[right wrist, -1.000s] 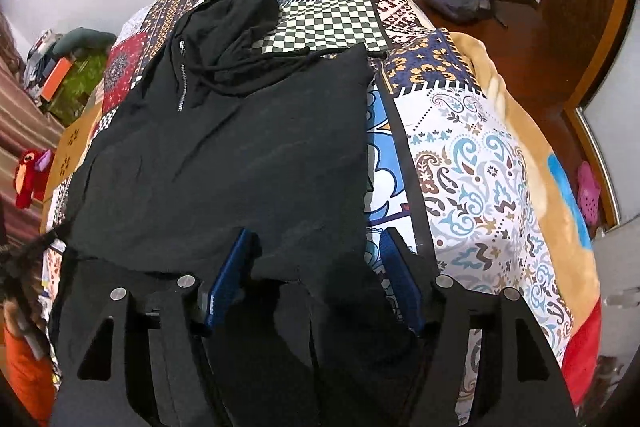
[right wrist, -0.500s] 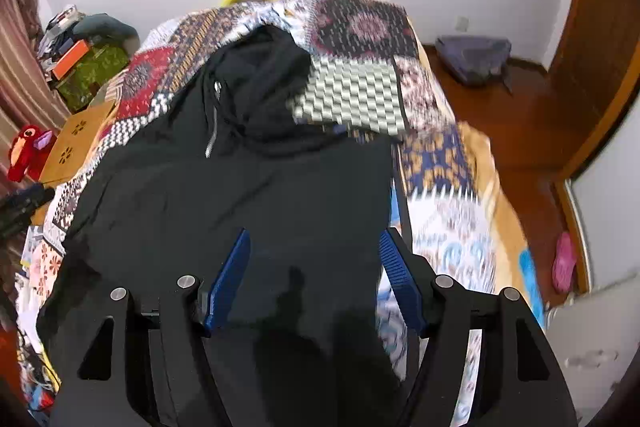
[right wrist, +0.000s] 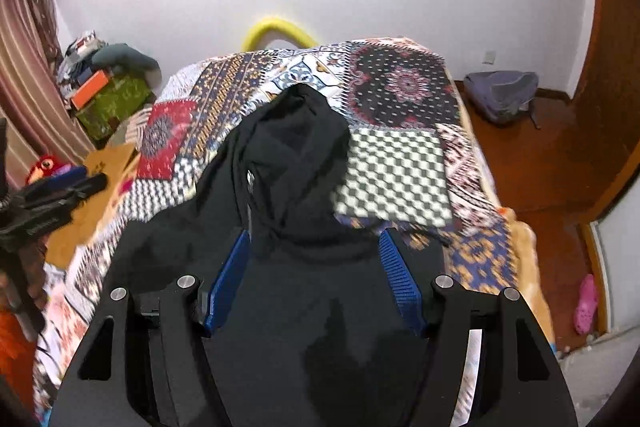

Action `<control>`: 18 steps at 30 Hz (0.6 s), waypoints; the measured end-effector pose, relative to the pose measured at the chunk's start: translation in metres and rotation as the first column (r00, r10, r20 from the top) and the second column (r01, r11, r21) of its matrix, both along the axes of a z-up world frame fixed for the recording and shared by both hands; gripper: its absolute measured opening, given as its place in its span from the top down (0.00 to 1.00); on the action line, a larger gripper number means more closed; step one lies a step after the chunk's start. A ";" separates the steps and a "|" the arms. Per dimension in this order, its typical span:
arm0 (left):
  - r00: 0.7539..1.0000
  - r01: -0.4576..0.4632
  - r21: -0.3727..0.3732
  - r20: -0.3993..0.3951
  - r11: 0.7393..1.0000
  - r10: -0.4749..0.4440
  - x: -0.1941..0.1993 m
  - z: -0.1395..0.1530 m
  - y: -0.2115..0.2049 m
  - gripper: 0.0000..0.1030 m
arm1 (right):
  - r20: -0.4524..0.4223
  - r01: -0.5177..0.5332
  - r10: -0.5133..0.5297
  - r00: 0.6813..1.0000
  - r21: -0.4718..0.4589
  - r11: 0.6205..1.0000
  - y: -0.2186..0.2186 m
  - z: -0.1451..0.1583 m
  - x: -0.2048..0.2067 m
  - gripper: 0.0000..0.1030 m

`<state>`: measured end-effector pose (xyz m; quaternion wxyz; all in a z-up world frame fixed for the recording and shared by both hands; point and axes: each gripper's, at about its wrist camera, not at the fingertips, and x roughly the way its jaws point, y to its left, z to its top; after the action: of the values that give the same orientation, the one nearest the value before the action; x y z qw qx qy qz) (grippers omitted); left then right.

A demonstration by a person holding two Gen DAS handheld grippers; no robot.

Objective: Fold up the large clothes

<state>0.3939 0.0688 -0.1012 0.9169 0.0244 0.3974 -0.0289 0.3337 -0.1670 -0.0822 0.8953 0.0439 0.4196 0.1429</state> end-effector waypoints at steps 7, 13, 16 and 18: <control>0.998 -0.011 -0.067 -0.065 0.998 0.006 0.081 -0.026 -0.014 0.37 | -0.055 0.025 -0.022 0.998 0.051 0.998 0.018 -0.021 0.065 0.38; 0.992 -0.005 -0.098 -0.124 0.995 -0.008 0.136 -0.061 -0.029 0.37 | -0.132 0.068 -0.060 0.989 0.057 0.996 0.027 -0.054 0.124 0.38; 0.986 0.004 -0.119 -0.163 0.993 -0.024 0.158 -0.079 -0.036 0.37 | -0.185 0.111 -0.095 0.978 0.079 0.991 0.025 -0.075 0.148 0.38; 0.984 -0.003 -0.123 -0.179 0.992 -0.019 0.170 -0.091 -0.039 0.37 | -0.239 0.154 -0.124 0.963 0.112 0.982 0.023 -0.093 0.159 0.38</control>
<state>0.5641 0.0300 -0.1921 0.8768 -0.0332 0.4760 -0.0591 0.4931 -0.1436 -0.1755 0.8434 0.1478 0.5067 0.1007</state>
